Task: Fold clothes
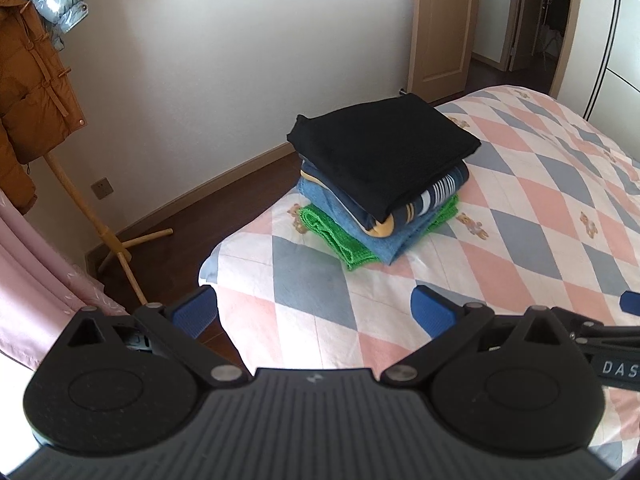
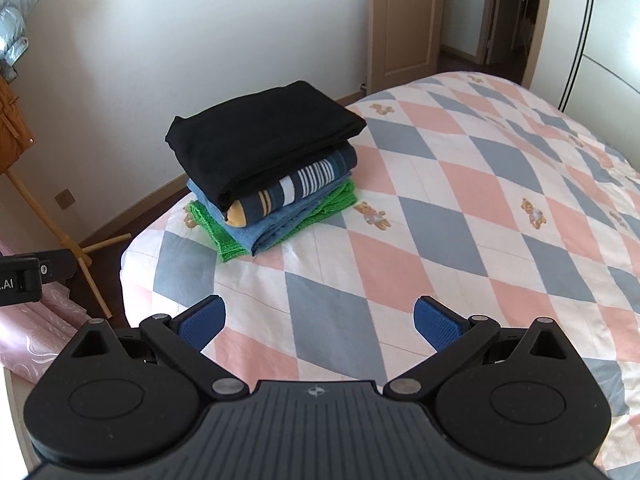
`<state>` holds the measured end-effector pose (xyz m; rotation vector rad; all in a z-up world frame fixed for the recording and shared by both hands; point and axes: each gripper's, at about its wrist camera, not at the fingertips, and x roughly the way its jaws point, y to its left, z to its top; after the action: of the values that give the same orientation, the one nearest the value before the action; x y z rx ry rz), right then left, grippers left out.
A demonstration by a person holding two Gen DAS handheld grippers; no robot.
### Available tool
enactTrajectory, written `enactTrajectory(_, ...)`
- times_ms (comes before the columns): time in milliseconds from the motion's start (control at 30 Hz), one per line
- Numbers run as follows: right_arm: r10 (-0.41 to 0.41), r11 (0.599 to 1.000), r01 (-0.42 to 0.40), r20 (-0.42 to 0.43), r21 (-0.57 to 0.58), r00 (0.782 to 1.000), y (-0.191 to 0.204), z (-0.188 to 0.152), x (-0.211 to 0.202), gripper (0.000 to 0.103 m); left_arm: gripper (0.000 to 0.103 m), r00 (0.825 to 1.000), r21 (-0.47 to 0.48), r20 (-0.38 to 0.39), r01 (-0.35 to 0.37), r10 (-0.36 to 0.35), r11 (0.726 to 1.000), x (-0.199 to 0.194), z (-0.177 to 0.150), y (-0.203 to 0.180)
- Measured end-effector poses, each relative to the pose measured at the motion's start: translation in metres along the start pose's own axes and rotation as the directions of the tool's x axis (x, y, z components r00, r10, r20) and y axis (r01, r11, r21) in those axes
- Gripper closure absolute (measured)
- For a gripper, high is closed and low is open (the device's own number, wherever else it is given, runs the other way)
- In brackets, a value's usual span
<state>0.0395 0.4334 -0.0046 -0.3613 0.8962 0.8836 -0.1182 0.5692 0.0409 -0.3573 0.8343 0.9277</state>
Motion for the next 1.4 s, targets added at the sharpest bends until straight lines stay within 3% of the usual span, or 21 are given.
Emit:
enactTrajectory(367, -0.007, 1.0, 0.007, -0.054, 0.0, 0.999, 0.005, 0.023, 0.03, 0.0, 0.001, 0.999, 0.012, -0.05, 0.006, -0.006, 1.0, 0.038, 0.023, 0.002)
enactTrajectory(733, -0.037, 0.999, 0.04, -0.087, 0.031, 0.995, 0.012, 0.058, 0.055, 0.0, 0.001, 0.993, 0.051, -0.107, 0.058, -0.052, 0.997, 0.073, 0.057, 0.003)
enactTrajectory(1400, -0.089, 0.988, 0.107, -0.148, 0.113, 0.985, 0.028, 0.109, 0.103, 0.0, 0.001, 0.985, 0.146, -0.153, 0.103, -0.08, 0.984, 0.15, 0.116, 0.015)
